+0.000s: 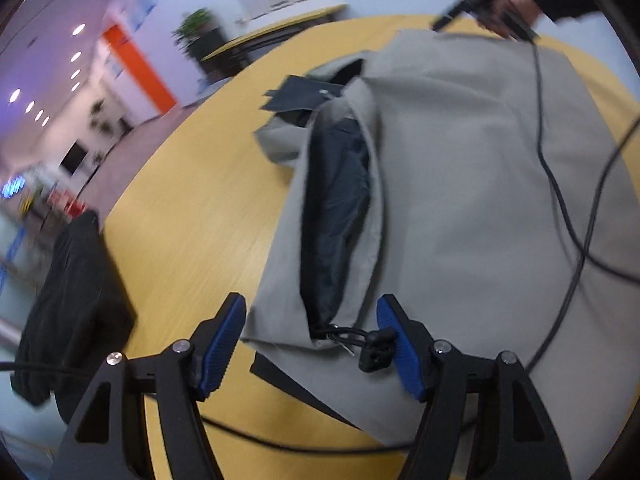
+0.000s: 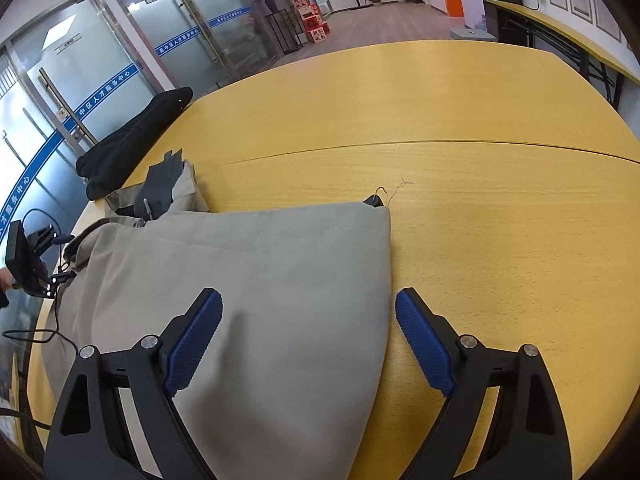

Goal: Fold clothes

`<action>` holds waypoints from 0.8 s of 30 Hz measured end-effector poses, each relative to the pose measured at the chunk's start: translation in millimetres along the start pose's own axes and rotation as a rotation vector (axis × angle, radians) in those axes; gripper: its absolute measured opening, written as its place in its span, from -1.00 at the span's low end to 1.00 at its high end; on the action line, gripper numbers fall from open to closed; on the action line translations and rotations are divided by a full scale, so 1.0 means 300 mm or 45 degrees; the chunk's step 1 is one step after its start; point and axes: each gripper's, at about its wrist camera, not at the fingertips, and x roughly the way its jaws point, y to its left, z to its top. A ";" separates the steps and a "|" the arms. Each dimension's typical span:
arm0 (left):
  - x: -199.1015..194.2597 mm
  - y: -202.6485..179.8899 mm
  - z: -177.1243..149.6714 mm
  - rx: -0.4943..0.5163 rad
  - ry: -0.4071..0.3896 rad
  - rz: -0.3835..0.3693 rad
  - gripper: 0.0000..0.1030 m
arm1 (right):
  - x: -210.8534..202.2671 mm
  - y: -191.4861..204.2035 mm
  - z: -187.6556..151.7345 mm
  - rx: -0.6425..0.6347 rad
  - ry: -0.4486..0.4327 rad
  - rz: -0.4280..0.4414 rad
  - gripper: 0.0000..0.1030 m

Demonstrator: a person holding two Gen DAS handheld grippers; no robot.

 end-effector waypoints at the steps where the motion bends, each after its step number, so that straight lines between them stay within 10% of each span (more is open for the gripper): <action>1: 0.010 -0.003 0.002 0.052 0.006 -0.011 0.41 | 0.003 0.002 -0.004 -0.004 0.000 -0.005 0.75; 9: 0.033 0.126 0.017 -0.039 -0.046 0.043 0.42 | 0.010 0.017 -0.010 -0.032 -0.031 -0.015 0.61; 16: 0.014 0.172 -0.001 -0.249 -0.070 -0.166 0.36 | 0.019 -0.043 0.009 0.036 0.026 0.067 -0.69; 24: 0.018 0.334 -0.033 -0.693 -0.008 -0.450 -0.56 | -0.128 0.009 0.062 -0.035 -0.146 0.100 -0.96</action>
